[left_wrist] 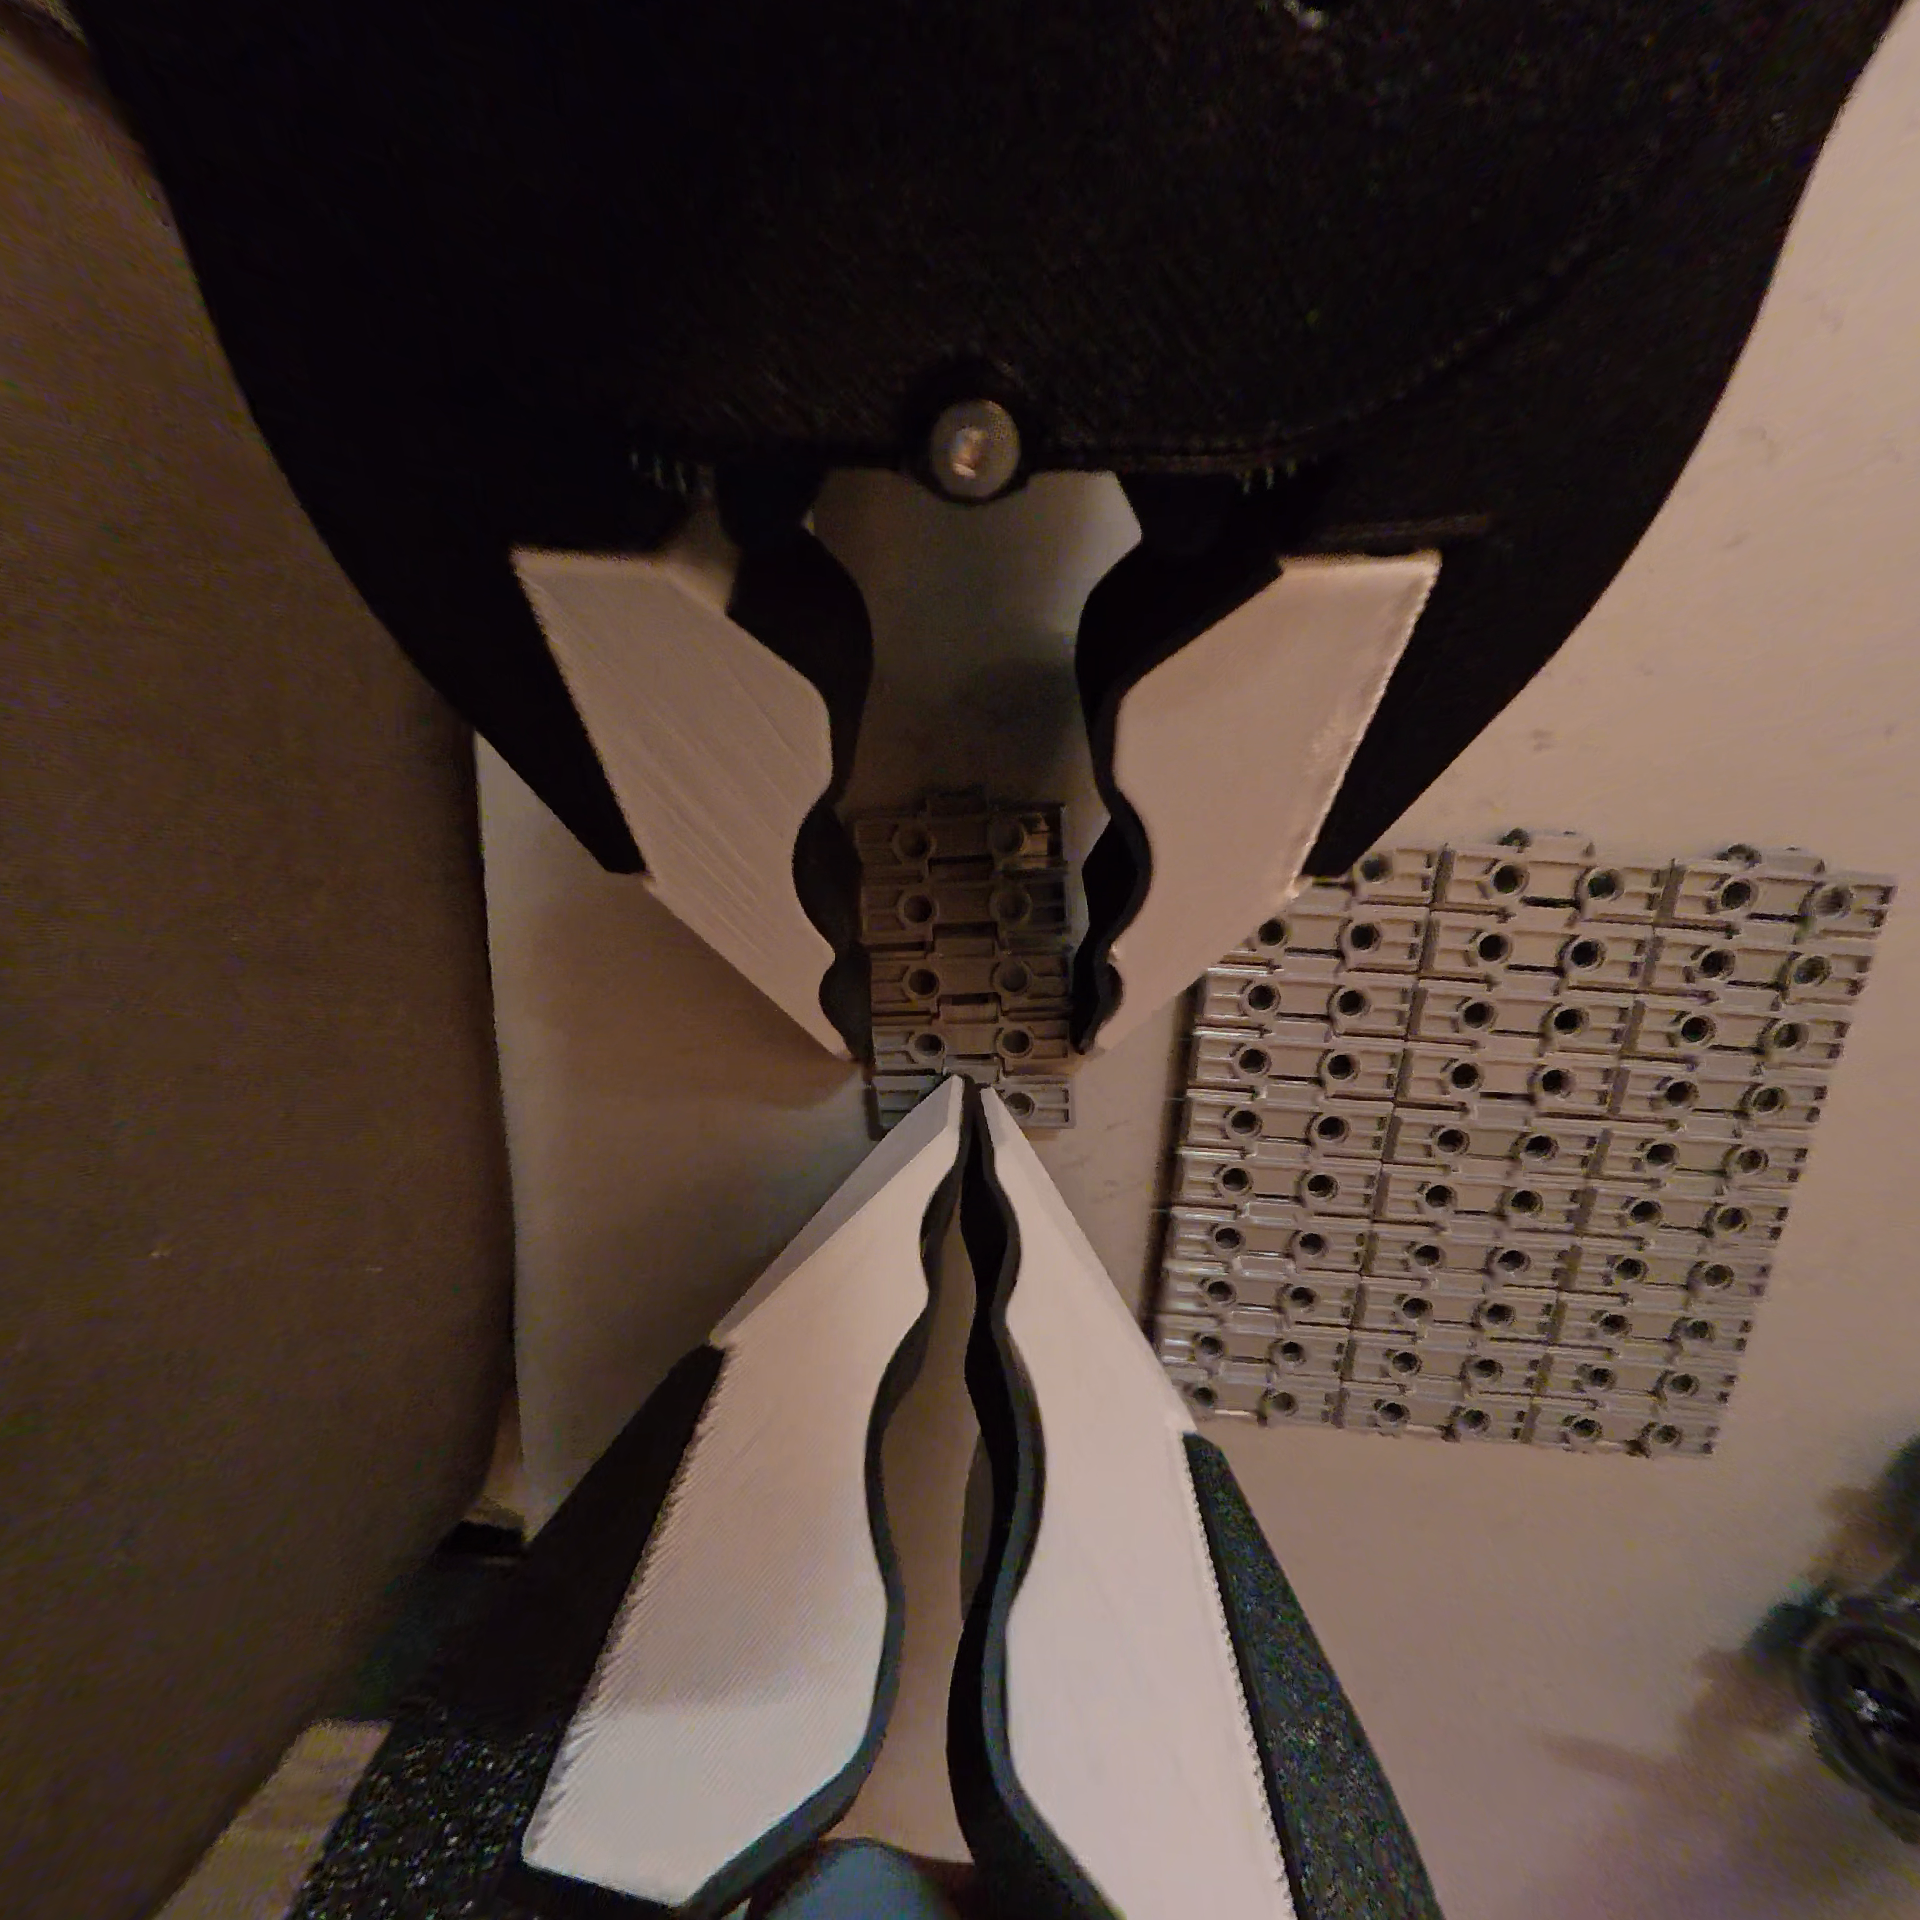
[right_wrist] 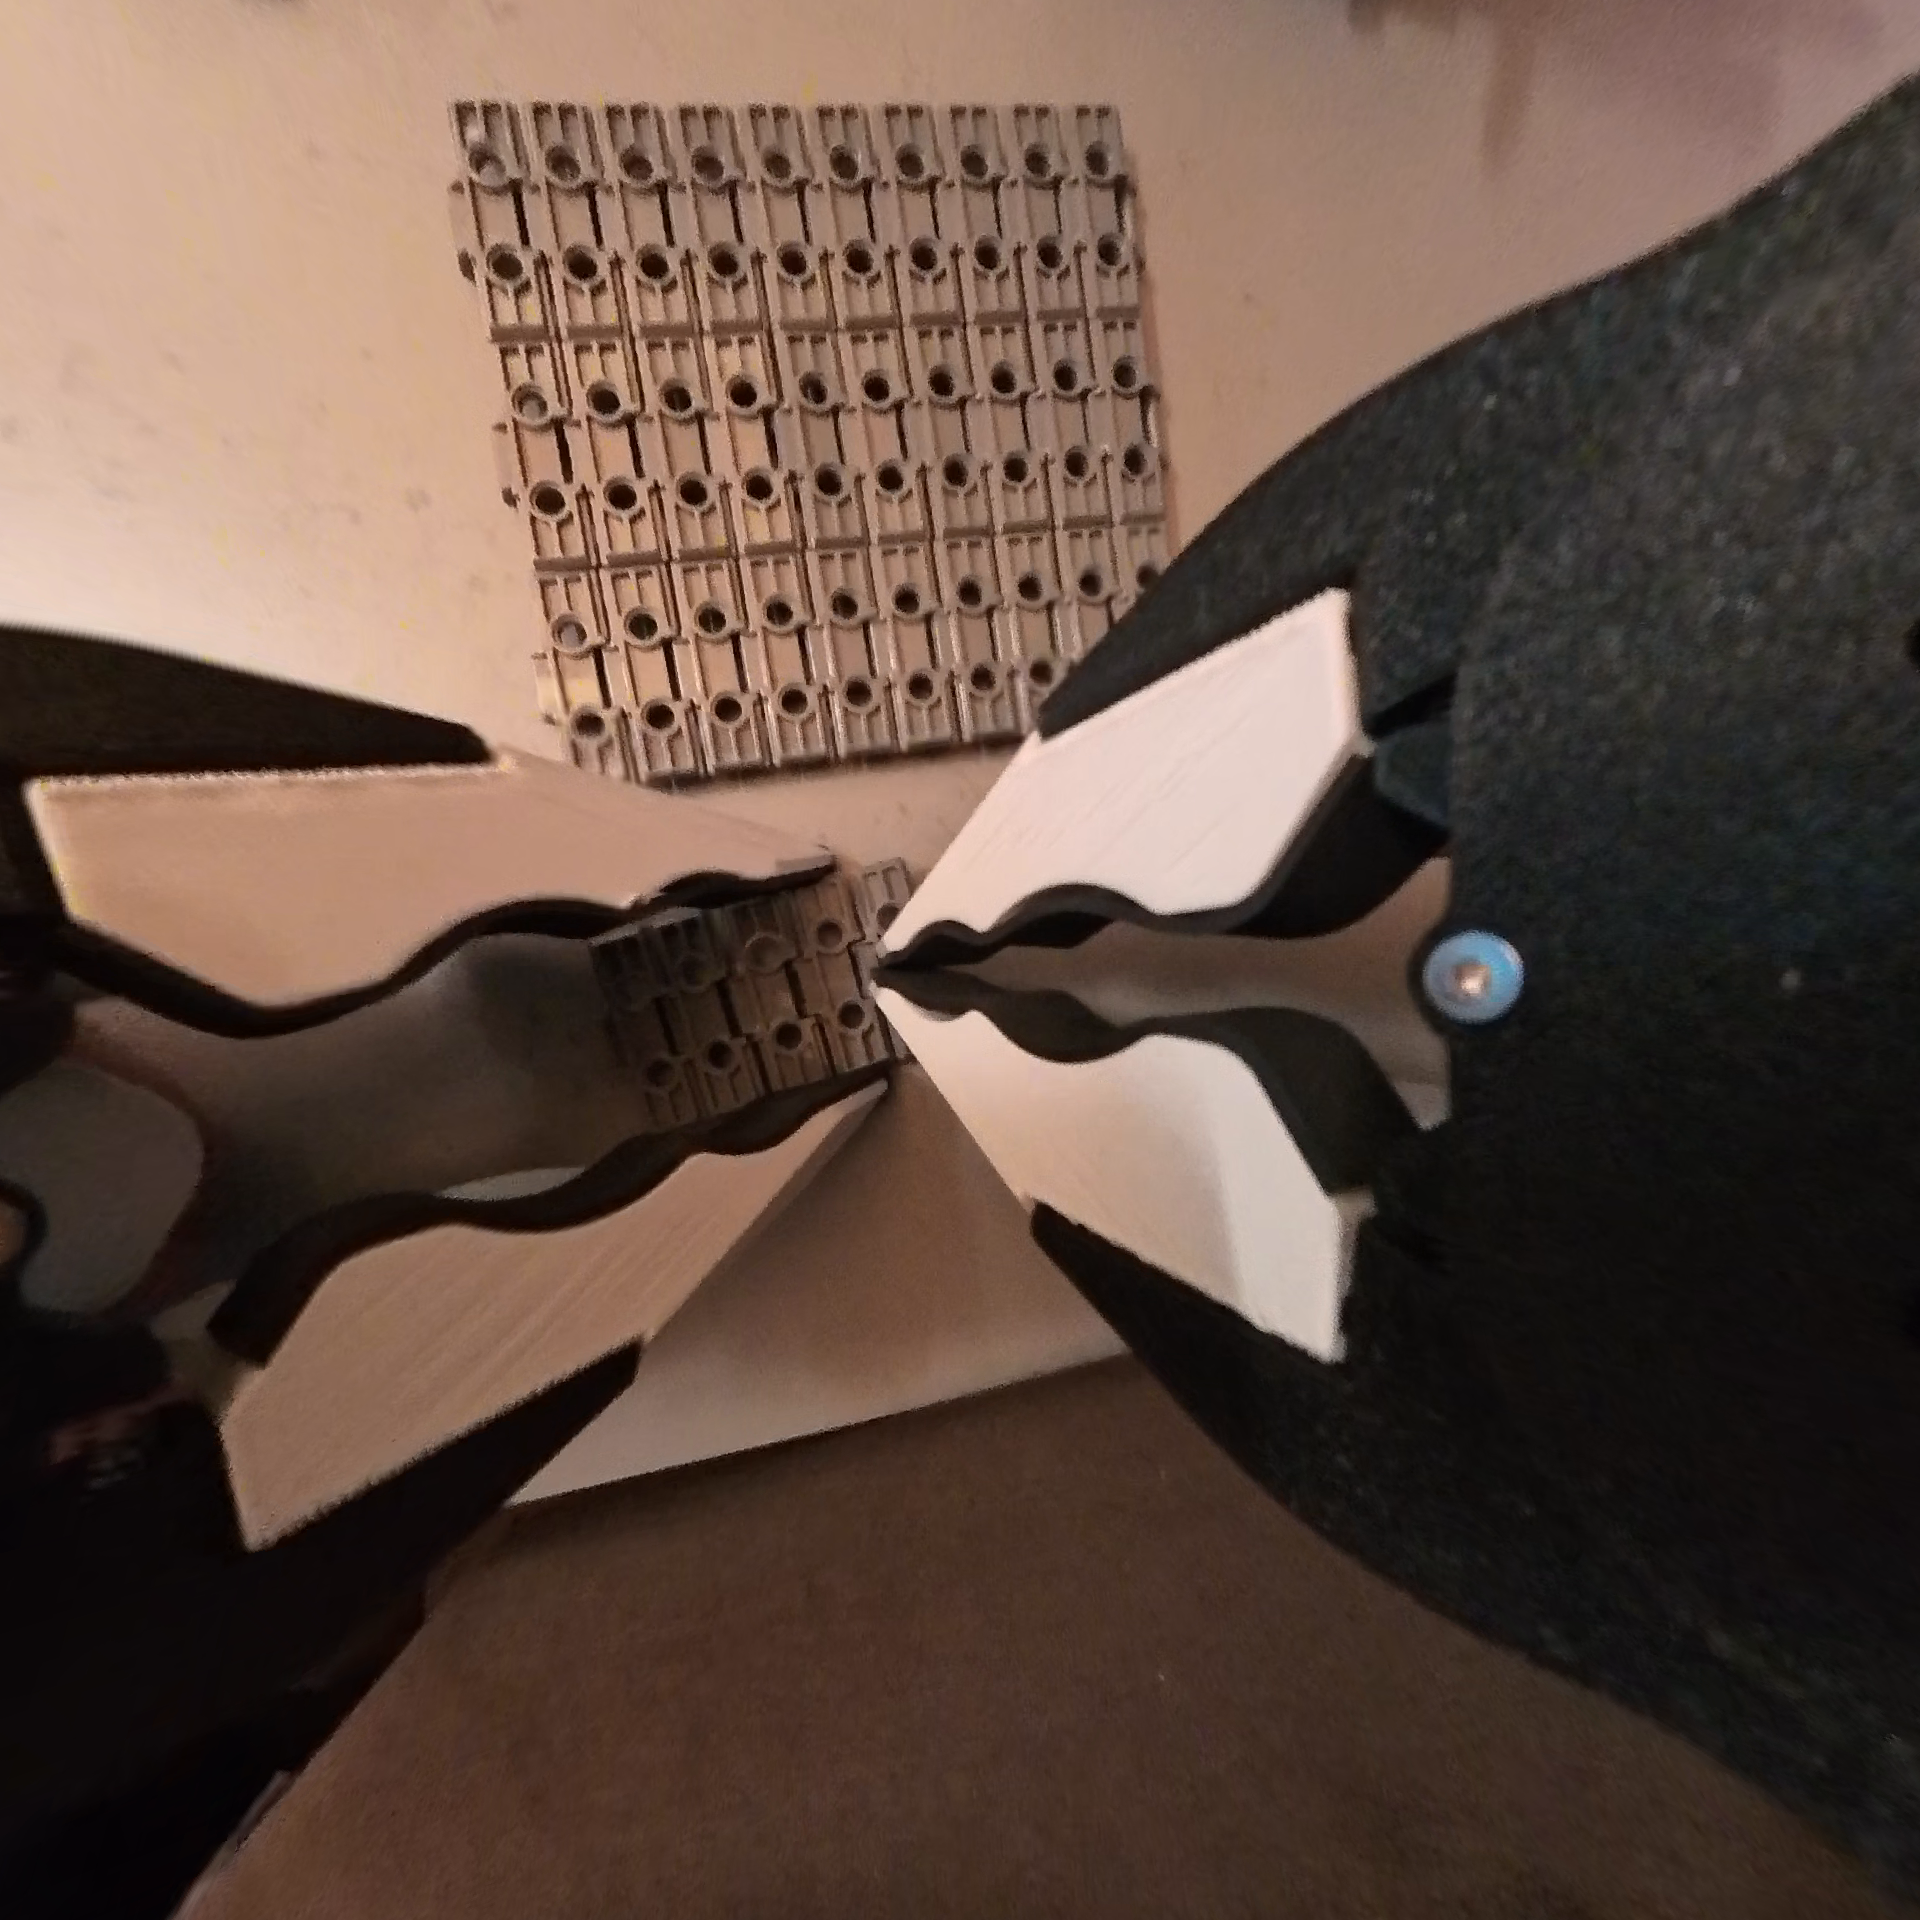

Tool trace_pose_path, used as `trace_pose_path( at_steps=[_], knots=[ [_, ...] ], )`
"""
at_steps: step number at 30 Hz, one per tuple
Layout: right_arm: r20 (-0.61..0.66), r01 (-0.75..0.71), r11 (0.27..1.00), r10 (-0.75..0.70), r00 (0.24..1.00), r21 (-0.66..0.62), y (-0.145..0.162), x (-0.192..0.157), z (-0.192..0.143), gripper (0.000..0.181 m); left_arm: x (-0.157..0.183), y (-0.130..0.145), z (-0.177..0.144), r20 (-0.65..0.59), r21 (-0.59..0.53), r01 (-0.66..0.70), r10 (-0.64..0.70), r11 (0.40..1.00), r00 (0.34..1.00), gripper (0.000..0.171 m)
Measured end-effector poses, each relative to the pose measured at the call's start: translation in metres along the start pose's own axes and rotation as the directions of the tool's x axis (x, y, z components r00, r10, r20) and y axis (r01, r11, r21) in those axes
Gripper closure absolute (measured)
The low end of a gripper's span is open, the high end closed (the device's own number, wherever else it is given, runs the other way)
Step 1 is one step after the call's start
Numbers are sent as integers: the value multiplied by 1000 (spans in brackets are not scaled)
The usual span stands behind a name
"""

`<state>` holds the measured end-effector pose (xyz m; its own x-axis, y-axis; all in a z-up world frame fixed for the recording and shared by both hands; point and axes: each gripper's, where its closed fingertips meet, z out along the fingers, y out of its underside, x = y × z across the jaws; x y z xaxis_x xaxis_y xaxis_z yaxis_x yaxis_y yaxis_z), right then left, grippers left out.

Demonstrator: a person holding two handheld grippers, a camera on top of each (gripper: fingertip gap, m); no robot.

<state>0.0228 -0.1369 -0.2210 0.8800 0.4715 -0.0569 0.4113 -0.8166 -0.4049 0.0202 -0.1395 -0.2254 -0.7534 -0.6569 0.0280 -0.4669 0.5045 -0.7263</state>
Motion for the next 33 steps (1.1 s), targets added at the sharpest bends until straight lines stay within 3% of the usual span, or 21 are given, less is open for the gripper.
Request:
trace_pose_path(
  at_steps=[8,19,26,33],
  knots=[
    [-7,7,1000,-7,1000,11,-2,4,2,181,-4,2,-1,20,-4,-6,6,1000,1000,135],
    [-24,-99,967,108,994,233,-2,3,-5,181,-5,2,-3,46,-4,-41,41,999,998,133],
    [41,-199,898,199,979,393,-2,7,-25,177,-5,-17,-37,-9,144,30,-29,989,1000,133],
    [60,-206,907,198,978,366,1,2,-9,166,0,2,-22,5,22,7,-8,1000,1000,133]
  ],
)
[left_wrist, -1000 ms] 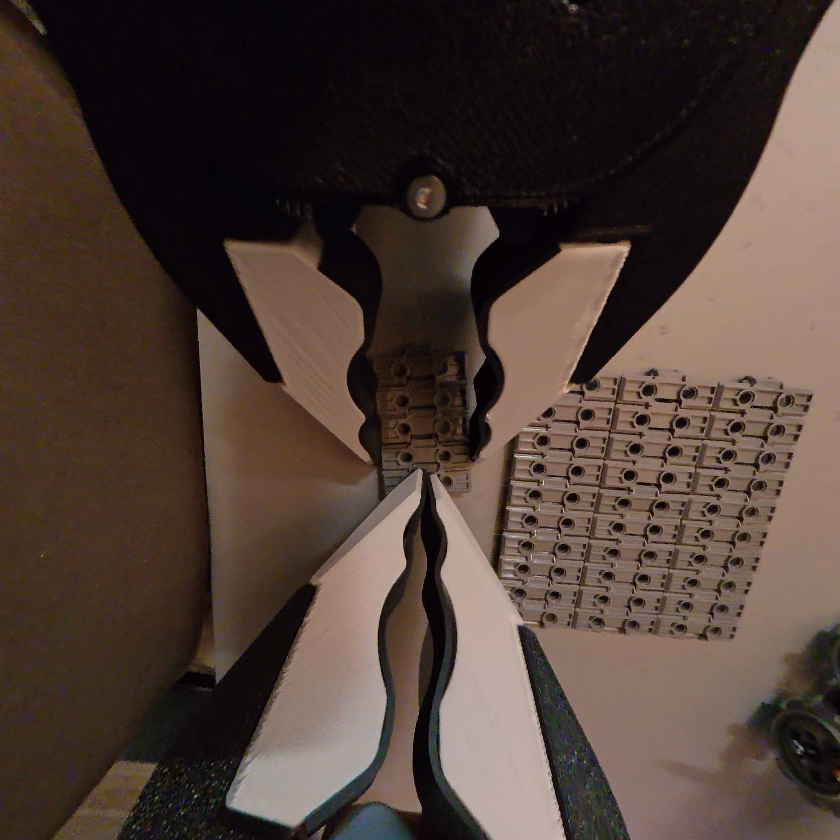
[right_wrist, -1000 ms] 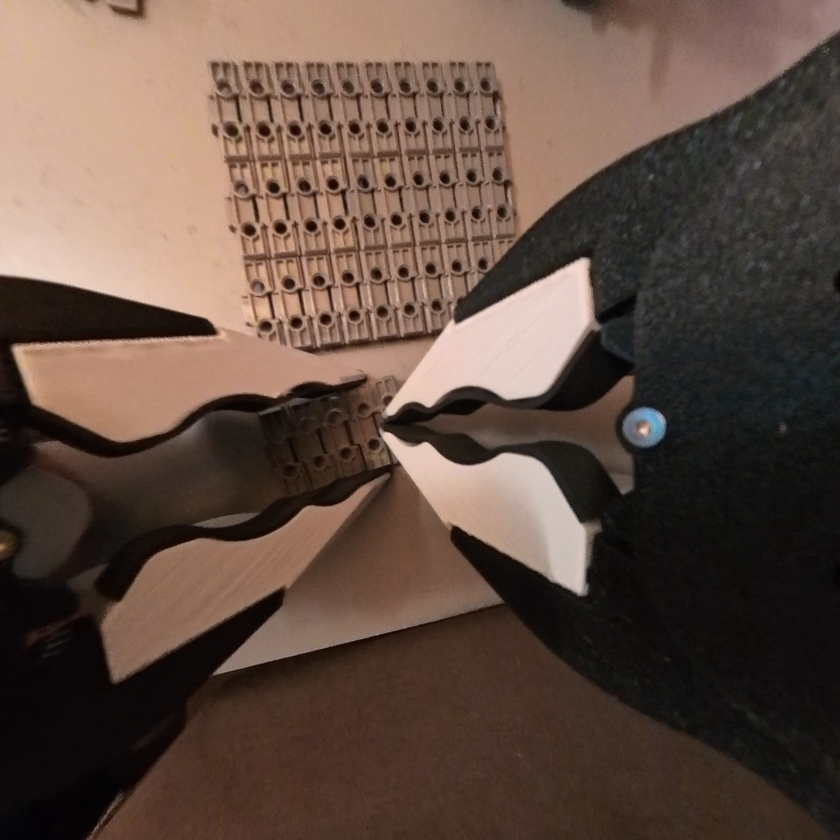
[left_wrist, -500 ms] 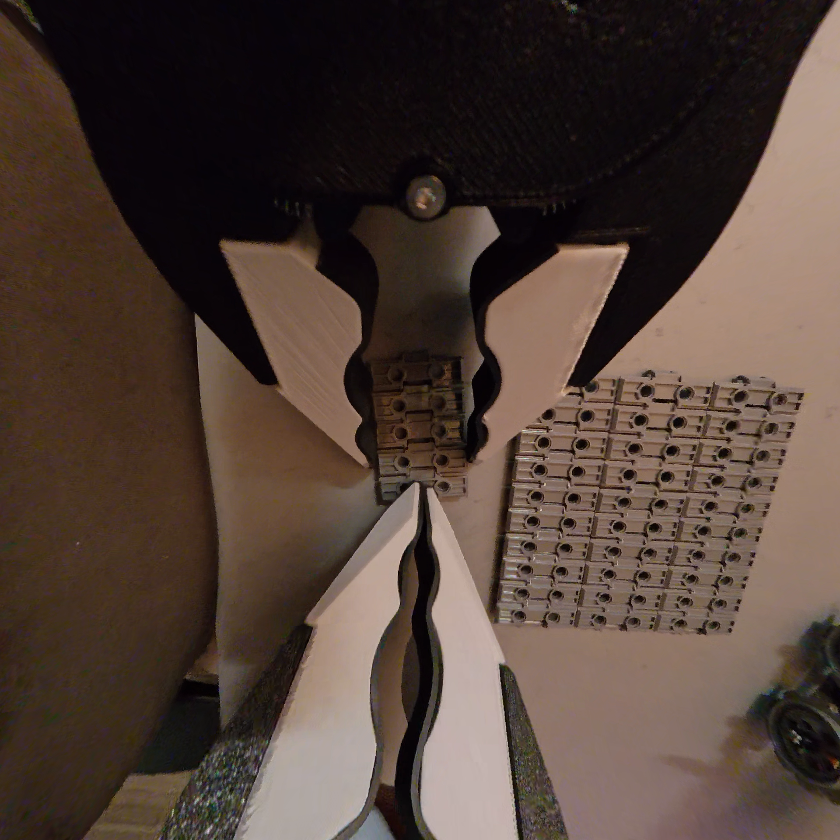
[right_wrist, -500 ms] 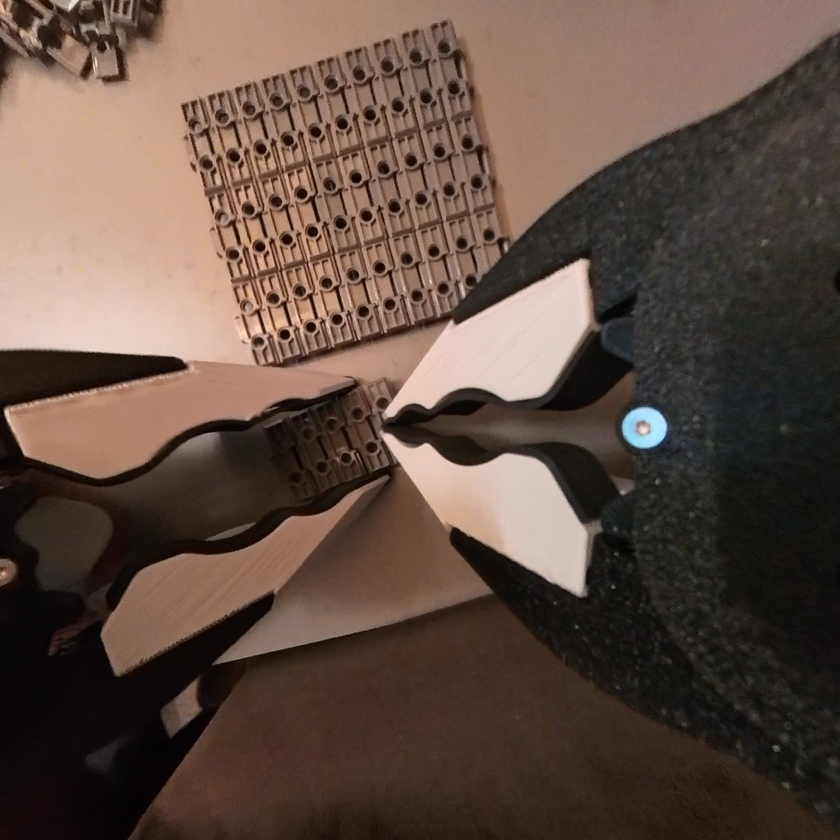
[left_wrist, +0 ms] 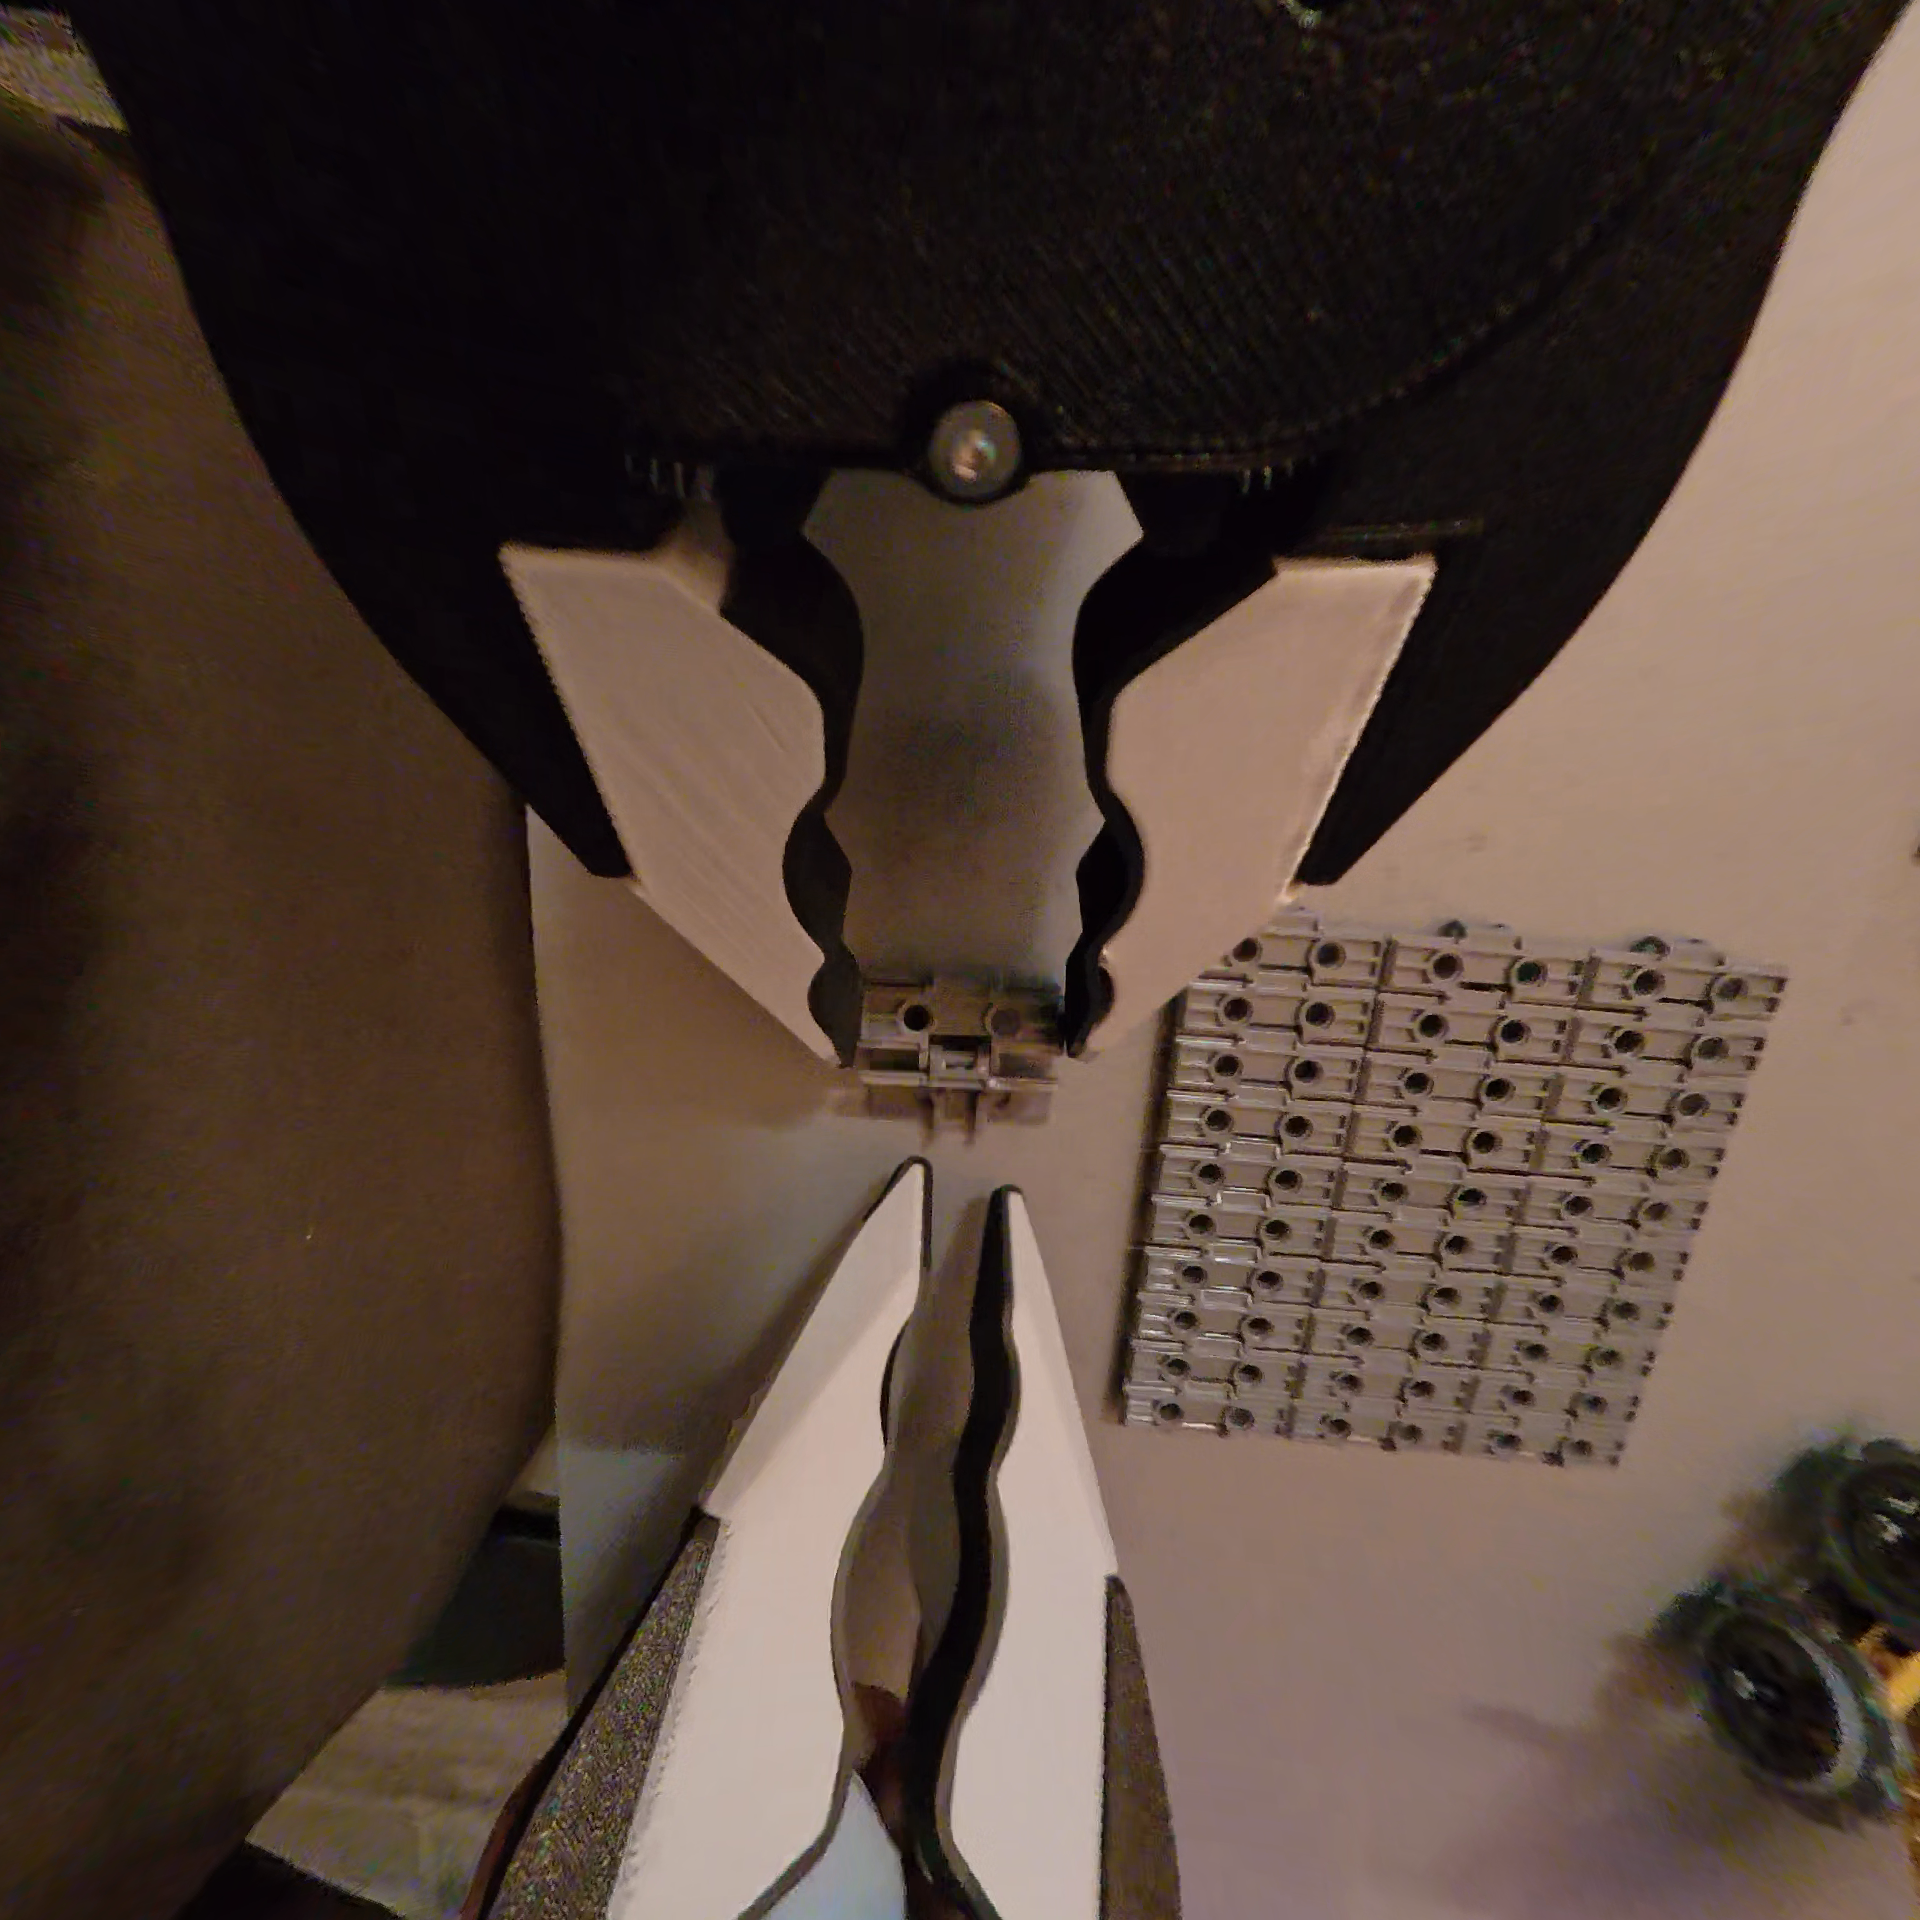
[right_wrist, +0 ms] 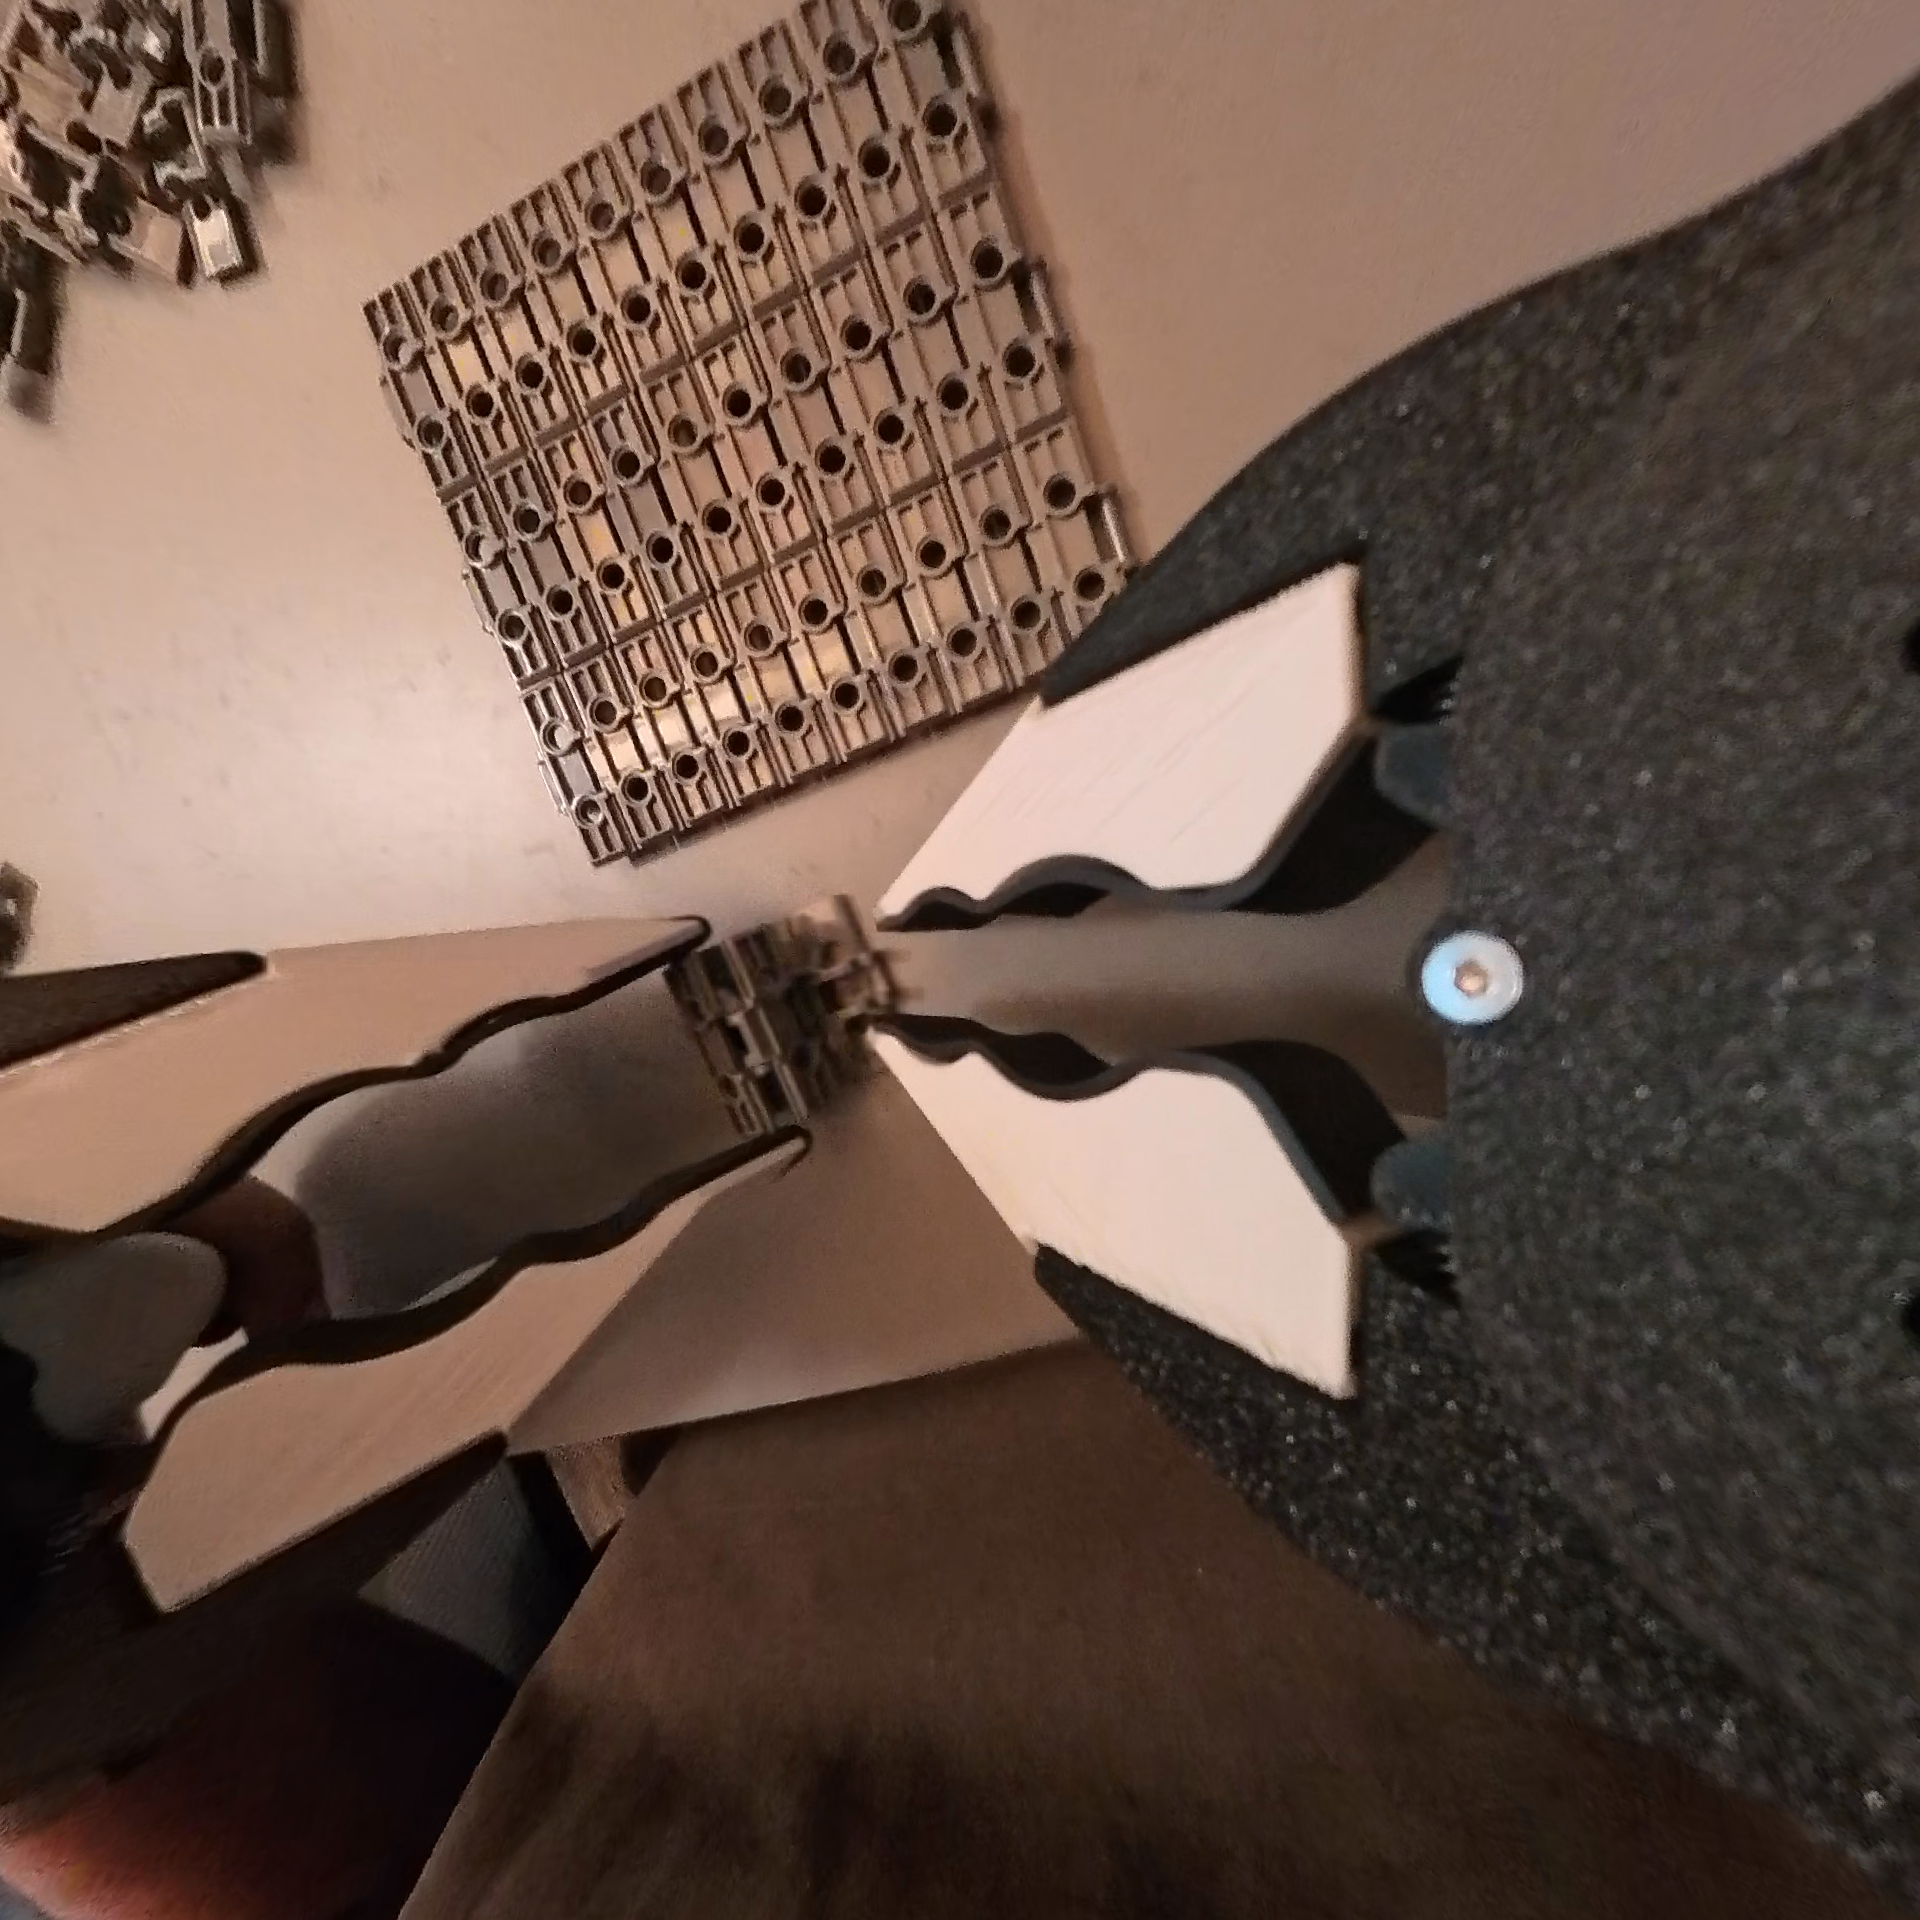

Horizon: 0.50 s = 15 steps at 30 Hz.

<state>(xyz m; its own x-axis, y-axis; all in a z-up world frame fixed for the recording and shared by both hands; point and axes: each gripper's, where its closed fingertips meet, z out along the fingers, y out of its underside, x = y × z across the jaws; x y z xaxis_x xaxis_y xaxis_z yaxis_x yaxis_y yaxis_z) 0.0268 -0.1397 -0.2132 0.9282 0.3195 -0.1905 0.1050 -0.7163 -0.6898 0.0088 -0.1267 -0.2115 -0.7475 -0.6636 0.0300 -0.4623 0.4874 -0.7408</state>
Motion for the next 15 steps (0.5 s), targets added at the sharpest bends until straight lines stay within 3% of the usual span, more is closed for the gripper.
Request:
trace_pose_path(
  at_steps=[3,9,15],
  knots=[
    [18,8,1000,-9,1000,7,-1,-3,2,160,-2,2,3,21,-17,-11,11,1000,1000,133],
    [97,-75,994,67,993,81,-11,-10,-2,148,-2,-12,-5,28,53,-27,26,998,999,133],
    [368,-299,941,225,902,157,-27,-27,-6,135,2,-24,-12,42,127,-63,59,990,997,133]
  ],
)
